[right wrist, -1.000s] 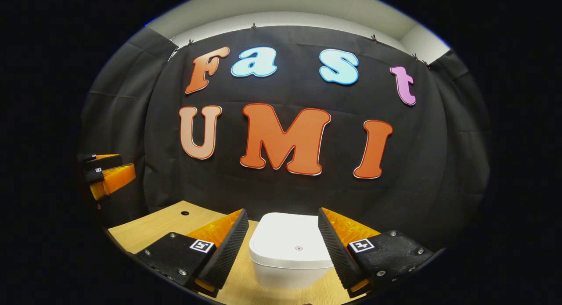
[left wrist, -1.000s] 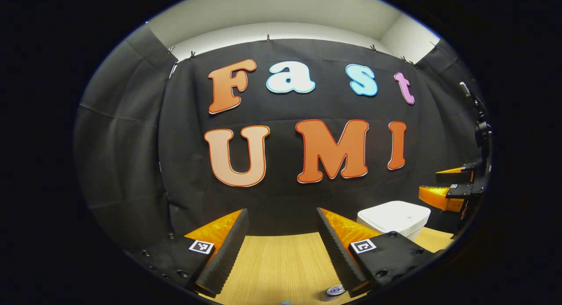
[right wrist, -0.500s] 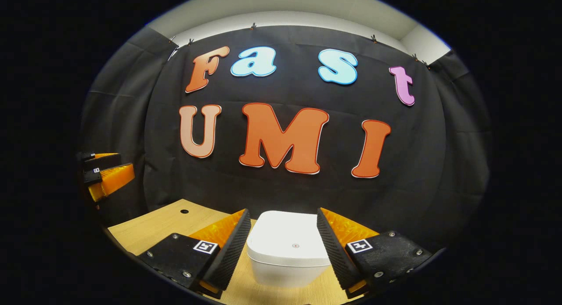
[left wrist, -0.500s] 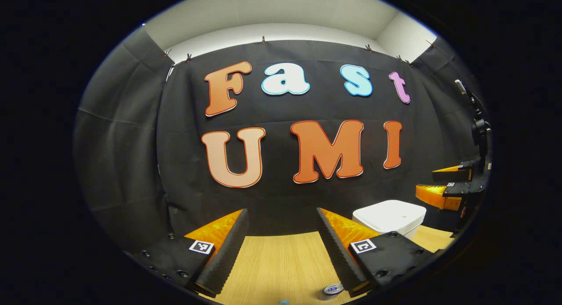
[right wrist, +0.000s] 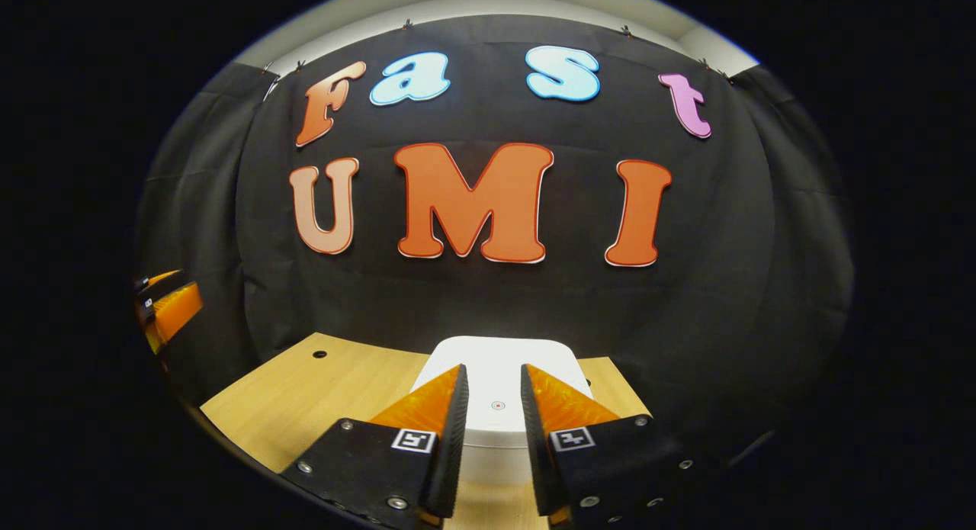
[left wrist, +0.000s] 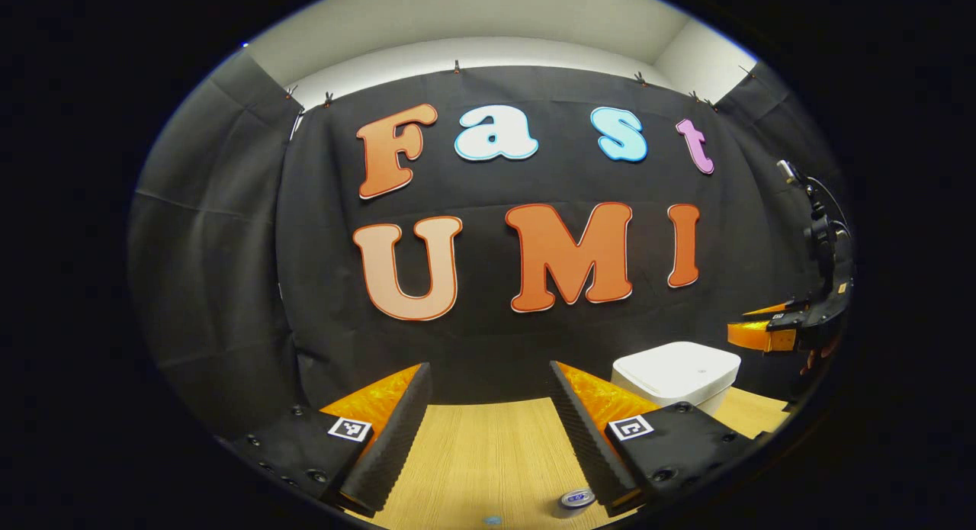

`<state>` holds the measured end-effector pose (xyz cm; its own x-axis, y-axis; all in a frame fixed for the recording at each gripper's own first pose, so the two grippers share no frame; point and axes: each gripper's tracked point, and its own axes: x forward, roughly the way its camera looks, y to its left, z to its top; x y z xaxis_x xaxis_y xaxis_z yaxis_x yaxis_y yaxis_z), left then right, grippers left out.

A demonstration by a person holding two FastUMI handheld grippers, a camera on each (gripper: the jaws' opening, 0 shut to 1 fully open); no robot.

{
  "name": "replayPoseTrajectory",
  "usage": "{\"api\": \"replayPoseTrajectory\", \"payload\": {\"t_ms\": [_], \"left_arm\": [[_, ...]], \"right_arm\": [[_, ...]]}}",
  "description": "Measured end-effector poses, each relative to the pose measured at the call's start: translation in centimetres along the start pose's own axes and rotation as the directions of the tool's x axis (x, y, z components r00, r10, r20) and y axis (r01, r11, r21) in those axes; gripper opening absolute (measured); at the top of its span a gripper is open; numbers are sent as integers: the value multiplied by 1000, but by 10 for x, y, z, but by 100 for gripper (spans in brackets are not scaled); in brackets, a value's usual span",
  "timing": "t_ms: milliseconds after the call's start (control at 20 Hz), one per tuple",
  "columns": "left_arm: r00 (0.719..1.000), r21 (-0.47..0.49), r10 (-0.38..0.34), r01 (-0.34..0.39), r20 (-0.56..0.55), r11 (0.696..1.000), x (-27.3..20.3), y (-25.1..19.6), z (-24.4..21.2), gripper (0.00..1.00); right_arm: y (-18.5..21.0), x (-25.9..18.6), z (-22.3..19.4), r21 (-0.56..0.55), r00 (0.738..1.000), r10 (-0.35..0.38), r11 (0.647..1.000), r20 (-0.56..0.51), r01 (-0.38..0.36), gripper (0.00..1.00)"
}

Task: Press the lid of the desktop garbage bin to open it, pick up the crumpled paper on the desktop and throw it into the bin, then pick up the pop can on the desktop and drop it into the bin, and finally close the garbage bin lid.

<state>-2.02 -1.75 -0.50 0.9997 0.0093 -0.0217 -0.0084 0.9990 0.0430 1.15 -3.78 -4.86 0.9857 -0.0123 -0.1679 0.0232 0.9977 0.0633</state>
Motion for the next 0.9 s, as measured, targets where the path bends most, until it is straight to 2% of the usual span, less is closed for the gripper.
{"api": "replayPoseTrajectory", "payload": {"t_ms": [50,100,350,500,750,800,900], "left_arm": [[1000,1,5,-5,-7,1000,0,-1,-2,99],[1000,3,11,-11,-13,1000,0,-1,-3,99],[997,18,59,-58,-47,998,-2,0,-14,99],[993,22,97,-95,-62,995,-1,3,-18,99],[985,22,156,-154,-79,988,-7,5,-25,98],[983,23,164,-163,-83,986,-9,4,-26,98],[980,24,174,-173,-99,985,-8,0,-33,97]], "right_arm": [[-3,5,-6,-13,1000,-4,1000,-14,3,35],[-4,11,-10,-25,1000,-4,1000,-29,3,25],[-9,39,-27,-4,997,7,1000,-79,-8,2],[-5,50,-39,30,992,46,999,-114,-43,1],[3,63,-72,-11,972,87,996,-216,-91,1],[2,65,-69,-12,979,89,996,-185,-93,1],[2,65,-73,4,977,79,997,-196,-80,1]]}}
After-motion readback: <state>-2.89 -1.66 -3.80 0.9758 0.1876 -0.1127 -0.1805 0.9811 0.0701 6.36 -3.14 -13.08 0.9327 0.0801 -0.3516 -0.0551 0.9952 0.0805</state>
